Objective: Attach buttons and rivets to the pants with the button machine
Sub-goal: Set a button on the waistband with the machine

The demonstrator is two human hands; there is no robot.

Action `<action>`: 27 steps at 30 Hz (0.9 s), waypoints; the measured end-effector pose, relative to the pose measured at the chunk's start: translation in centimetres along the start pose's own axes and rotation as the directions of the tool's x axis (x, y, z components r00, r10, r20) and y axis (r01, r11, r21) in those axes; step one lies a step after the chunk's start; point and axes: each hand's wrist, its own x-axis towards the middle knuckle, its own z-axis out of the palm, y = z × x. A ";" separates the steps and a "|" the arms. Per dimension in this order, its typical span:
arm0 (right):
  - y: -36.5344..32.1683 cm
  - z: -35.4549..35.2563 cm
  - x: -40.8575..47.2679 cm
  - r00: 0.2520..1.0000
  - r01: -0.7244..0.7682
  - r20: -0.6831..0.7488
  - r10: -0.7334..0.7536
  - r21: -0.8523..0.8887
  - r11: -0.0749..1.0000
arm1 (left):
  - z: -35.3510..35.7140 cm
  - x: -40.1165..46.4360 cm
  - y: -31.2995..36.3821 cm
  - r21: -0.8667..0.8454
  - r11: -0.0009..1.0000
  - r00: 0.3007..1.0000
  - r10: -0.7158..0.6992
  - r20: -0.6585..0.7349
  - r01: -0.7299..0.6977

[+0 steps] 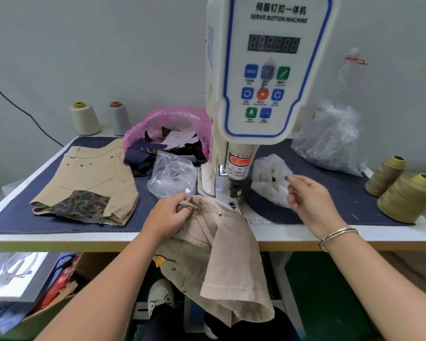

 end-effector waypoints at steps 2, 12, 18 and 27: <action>0.2 1.5 -1.9 0.983 -0.148 0.118 0.138 0.080 0.986 | 0.0 -0.1 0.1 0.001 1.000 1.000 0.003 -0.003 -0.003; 1.7 7.5 -4.6 0.803 -0.581 0.304 0.512 0.208 0.787 | 0.0 -0.1 0.0 0.007 1.000 1.000 0.002 -0.010 -0.002; 1.8 8.1 -4.3 0.746 -0.664 0.371 0.553 0.353 0.659 | 0.0 0.0 0.0 -0.006 1.000 1.000 0.002 -0.011 -0.002; 1.3 8.6 -4.7 0.739 -0.672 0.402 0.540 0.403 0.621 | 0.0 0.0 0.0 -0.003 1.000 1.000 0.014 -0.014 -0.014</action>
